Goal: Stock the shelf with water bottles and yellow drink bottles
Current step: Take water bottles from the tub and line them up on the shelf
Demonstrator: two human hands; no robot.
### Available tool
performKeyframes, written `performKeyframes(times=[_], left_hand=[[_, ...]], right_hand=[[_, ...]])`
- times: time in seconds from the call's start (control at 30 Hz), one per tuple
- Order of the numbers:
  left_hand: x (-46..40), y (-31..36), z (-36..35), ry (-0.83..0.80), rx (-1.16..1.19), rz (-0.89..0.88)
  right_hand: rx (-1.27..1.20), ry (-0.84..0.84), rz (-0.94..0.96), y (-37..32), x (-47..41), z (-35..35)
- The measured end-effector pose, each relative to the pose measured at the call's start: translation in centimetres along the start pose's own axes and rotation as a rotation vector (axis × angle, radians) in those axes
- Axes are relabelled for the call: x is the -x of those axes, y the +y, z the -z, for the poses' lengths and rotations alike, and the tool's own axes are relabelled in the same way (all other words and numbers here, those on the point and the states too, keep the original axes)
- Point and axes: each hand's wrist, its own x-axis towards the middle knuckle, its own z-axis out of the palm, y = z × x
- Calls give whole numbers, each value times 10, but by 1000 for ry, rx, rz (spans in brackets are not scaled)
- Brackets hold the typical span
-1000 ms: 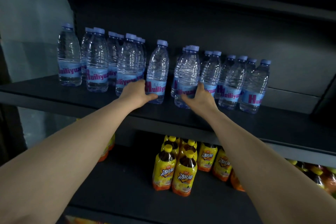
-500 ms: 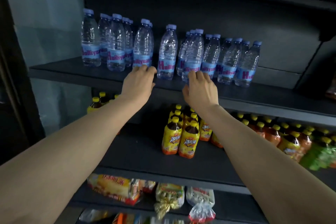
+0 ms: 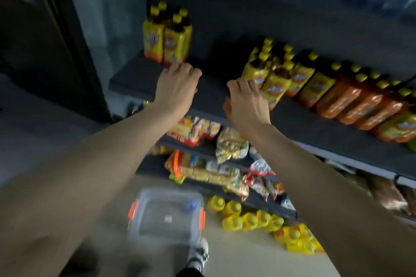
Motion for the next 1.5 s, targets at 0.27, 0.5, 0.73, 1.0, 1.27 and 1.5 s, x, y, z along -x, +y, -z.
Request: performKeyframes(times=[0.27, 0.5, 0.73, 1.0, 1.27, 1.5], left_hand=[[136, -28, -153, -249, 29, 175], [264, -19, -296, -453, 95, 319], [376, 4, -433, -656, 133, 311], [465, 28, -567, -769, 178, 315], [509, 22, -655, -803, 163, 269], [527, 21, -671, -762, 172, 251]], right_hand=[[-149, -433, 20, -50, 118, -154], [-189, -722, 19, -61, 230, -291], [-147, -805, 125, -65, 325, -426], [-172, -872, 109, -65, 398, -557], [-241, -885, -19, -73, 435, -656], [-453, -714, -233, -83, 448, -685]])
